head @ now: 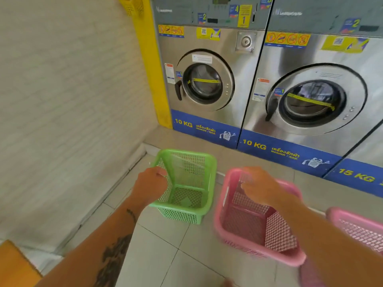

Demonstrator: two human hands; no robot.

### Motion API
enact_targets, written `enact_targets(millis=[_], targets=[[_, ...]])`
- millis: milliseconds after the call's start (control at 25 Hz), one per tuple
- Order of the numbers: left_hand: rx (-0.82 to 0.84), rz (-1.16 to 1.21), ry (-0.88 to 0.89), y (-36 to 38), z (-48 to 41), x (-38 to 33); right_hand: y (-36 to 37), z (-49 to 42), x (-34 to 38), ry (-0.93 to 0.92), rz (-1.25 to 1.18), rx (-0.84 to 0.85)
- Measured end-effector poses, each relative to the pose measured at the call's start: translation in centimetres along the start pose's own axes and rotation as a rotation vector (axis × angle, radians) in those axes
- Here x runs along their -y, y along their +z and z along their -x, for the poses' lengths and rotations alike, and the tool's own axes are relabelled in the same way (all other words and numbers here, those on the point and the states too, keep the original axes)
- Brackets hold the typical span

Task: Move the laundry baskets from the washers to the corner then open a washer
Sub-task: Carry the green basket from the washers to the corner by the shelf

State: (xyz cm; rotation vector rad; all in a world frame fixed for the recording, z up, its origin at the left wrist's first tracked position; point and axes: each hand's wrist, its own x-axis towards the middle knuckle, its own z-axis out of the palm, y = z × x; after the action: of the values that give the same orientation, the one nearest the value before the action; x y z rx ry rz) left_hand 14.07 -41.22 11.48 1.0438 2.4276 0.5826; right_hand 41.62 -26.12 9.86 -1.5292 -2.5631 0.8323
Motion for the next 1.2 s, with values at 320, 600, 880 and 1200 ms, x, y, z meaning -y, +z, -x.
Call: enact_targets(millis=[320,600,880,1200], targets=[[0.143,-0.128,-0.001,4.3,-12.9,6.3,8.2,-13.5,2.5,0.147,-0.030,0.199],[0.198,-0.400,0.101,10.6,-25.3,13.6,17.2,-24.4,0.4,0.243,-0.017,0.316],[0.201,-0.542,0.200,20.2,-36.8,22.8,29.4,-31.3,-4.5,0.314,0.180,0.121],[0.077,-0.486,0.297,24.2,-40.5,27.6,33.8,-33.6,-5.9,0.346,0.227,0.015]])
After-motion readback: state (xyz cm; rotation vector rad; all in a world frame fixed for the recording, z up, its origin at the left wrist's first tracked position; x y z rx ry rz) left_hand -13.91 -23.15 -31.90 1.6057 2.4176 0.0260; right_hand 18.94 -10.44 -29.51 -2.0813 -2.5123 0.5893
